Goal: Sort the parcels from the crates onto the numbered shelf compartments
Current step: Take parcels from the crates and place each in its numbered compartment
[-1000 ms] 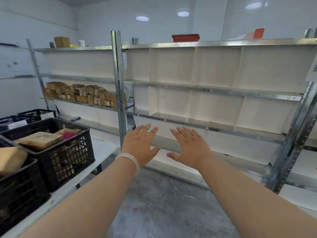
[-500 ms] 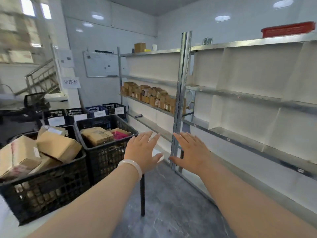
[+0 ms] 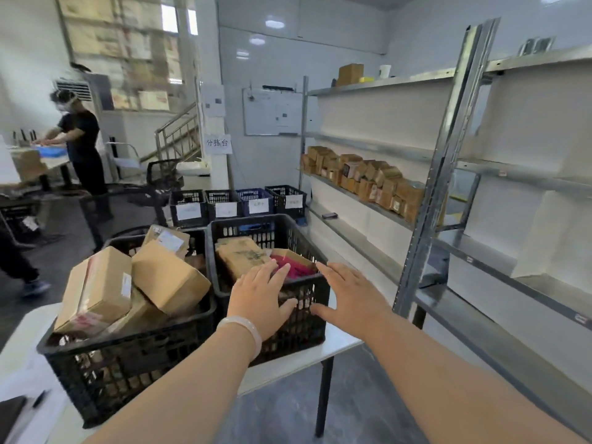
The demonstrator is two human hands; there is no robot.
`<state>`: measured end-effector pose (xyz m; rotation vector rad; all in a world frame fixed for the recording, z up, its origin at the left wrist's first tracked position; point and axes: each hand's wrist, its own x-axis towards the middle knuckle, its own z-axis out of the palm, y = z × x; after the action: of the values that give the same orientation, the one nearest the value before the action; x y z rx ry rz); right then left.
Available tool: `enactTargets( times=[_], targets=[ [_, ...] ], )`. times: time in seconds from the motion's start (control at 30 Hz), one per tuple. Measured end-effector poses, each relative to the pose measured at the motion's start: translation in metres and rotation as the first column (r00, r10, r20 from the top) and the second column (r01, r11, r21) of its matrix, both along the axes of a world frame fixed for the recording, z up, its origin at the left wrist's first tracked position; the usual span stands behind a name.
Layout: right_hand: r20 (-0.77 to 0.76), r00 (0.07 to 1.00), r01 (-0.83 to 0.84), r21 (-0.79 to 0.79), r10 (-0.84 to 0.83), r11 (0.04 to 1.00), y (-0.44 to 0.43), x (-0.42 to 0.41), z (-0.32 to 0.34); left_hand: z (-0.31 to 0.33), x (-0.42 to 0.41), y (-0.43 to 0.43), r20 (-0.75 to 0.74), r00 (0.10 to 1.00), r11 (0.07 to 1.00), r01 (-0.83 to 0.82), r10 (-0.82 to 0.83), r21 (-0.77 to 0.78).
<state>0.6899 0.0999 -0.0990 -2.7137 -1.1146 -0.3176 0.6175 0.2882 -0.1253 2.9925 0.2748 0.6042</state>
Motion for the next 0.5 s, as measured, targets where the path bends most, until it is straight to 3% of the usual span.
enactTargets(
  times=[0.27,0.5],
  targets=[
    [-0.165,0.985,-0.041,0.069,0.052,0.997,0.118,0.098,-0.027,-0.025,0.087,0.105,-0.073,0.991,0.979,-0.12,0.109,-0.168],
    [-0.33,0.939,-0.082,0.052,0.094,0.995,0.185,0.155,-0.056,-0.051,0.134,0.14,-0.169,0.962,0.906,-0.261,0.214,-0.333]
  ],
)
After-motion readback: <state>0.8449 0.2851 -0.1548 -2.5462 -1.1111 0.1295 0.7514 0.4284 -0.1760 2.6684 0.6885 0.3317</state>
